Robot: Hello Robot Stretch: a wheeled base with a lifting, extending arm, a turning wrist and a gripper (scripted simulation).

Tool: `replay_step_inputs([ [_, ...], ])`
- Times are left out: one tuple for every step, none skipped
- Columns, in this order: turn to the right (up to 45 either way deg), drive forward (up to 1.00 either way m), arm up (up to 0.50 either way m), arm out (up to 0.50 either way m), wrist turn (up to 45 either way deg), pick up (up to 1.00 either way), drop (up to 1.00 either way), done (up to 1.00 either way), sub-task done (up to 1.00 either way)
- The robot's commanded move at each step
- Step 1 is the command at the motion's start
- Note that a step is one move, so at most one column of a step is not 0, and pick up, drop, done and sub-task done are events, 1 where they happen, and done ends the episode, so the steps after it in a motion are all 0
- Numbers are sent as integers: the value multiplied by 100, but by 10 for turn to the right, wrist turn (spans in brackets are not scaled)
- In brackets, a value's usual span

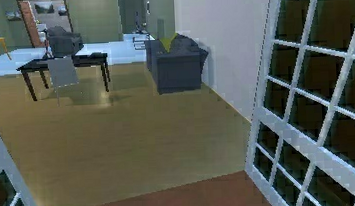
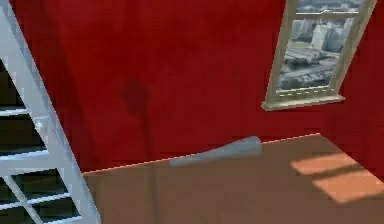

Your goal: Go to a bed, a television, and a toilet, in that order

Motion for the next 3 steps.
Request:
replay_step_inputs([
  [-240, 0, 0, 0, 0, 0, 0, 0, 0],
  [0, 100, 0, 0, 0, 0, 0, 0, 0],
  [0, 65, 0, 0, 0, 0, 0, 0, 0],
])
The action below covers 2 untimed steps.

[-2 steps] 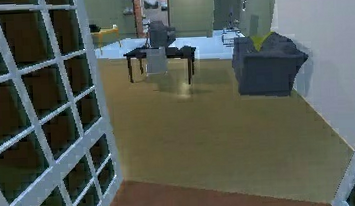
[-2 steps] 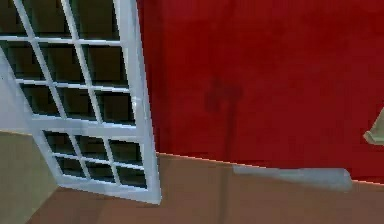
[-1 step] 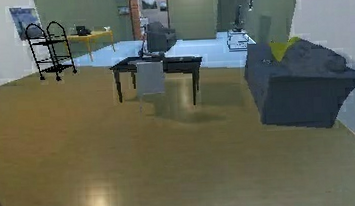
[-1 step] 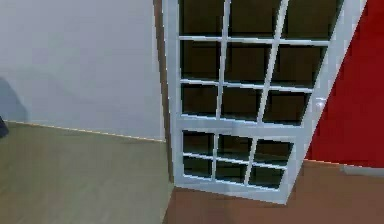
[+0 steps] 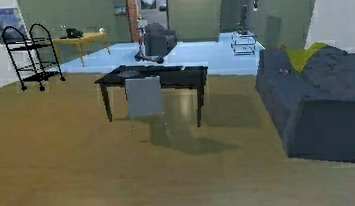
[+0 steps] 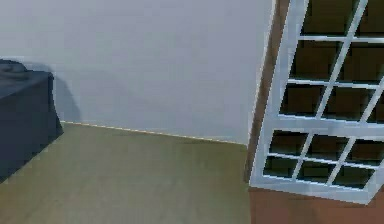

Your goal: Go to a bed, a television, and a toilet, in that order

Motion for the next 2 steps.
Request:
replay_step_inputs([
  [-300, 0, 0, 0, 0, 0, 0, 0, 0],
  [0, 45, 0, 0, 0, 0, 0, 0, 0],
])
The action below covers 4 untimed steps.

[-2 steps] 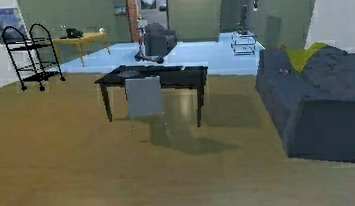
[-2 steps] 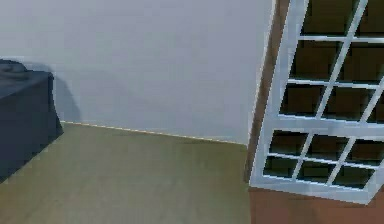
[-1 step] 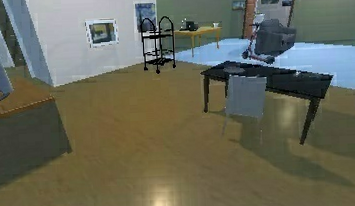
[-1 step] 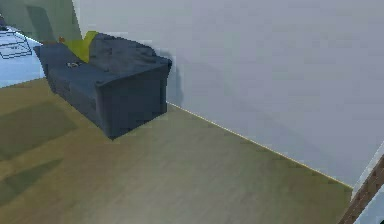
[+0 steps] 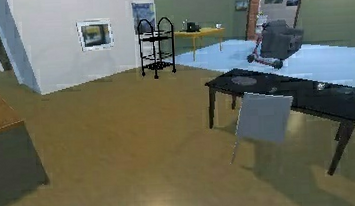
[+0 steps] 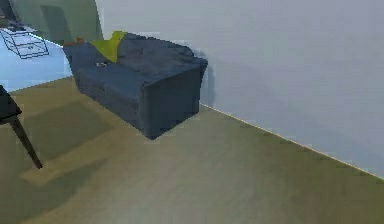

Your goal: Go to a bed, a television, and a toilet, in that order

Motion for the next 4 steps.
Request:
replay_step_inputs([
  [-450, 0, 0, 0, 0, 0, 0, 0, 0],
  [-30, 0, 0, 0, 0, 0, 0, 0, 0],
  [0, 100, 0, 0, 0, 0, 0, 0, 0],
  [-120, 0, 0, 0, 0, 0, 0, 0, 0],
])
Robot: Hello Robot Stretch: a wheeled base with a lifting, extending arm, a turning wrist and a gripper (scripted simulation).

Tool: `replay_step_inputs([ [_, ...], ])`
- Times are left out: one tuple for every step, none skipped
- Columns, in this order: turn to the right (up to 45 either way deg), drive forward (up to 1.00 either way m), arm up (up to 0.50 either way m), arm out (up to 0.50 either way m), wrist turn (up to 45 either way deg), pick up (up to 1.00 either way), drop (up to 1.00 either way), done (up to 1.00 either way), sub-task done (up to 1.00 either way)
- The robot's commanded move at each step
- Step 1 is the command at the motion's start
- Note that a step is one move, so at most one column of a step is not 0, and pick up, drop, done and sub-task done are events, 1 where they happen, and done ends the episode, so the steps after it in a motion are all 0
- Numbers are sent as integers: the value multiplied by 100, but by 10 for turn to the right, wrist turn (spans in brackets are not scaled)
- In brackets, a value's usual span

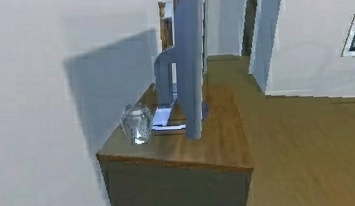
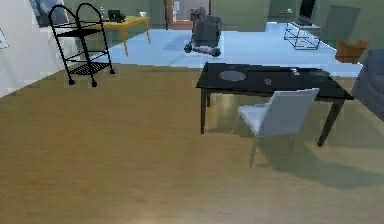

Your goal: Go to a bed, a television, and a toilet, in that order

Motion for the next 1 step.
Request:
replay_step_inputs([
  [0, 15, 0, 0, 0, 0, 0, 0, 0],
])
